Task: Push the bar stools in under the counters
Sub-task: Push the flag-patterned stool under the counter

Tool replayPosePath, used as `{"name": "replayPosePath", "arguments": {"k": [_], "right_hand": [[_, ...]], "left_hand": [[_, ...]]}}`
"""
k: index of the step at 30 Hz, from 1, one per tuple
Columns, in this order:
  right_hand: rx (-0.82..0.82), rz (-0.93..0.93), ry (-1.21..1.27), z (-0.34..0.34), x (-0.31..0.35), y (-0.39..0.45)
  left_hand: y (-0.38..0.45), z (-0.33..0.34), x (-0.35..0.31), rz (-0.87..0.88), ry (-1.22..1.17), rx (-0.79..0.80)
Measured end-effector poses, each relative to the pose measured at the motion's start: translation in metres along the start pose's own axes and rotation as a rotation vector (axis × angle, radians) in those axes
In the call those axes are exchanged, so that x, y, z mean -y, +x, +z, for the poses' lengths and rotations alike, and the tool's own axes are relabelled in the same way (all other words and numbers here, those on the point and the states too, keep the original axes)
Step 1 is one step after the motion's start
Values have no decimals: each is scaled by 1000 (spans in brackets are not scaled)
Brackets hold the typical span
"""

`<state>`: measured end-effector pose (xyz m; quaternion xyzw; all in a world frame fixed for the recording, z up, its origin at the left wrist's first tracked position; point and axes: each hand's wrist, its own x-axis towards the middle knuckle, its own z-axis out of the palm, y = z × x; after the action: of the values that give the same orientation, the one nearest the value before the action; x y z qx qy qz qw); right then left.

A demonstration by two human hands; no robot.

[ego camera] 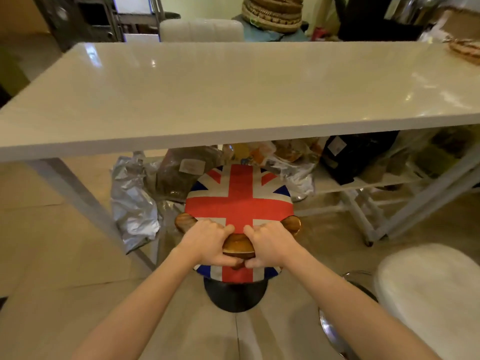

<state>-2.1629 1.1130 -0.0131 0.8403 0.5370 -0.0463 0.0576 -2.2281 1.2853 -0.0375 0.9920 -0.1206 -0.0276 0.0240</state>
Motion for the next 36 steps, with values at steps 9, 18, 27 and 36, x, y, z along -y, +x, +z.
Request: {"name": "replayPosePath", "arguments": {"k": [9, 18, 27, 36], "right_hand": [[-1, -141, -16, 8, -40, -9], [-54, -181, -3, 14, -48, -8], [-76, -75, 71, 15, -32, -11], [-341, 259, 264, 11, -36, -78]], "left_hand": [[12, -2, -40, -174, -9, -32], [14, -8, -45, -181, -38, 2], [8, -20, -43, -141, 167, 96], [43, -32, -99, -61, -78, -137]]}}
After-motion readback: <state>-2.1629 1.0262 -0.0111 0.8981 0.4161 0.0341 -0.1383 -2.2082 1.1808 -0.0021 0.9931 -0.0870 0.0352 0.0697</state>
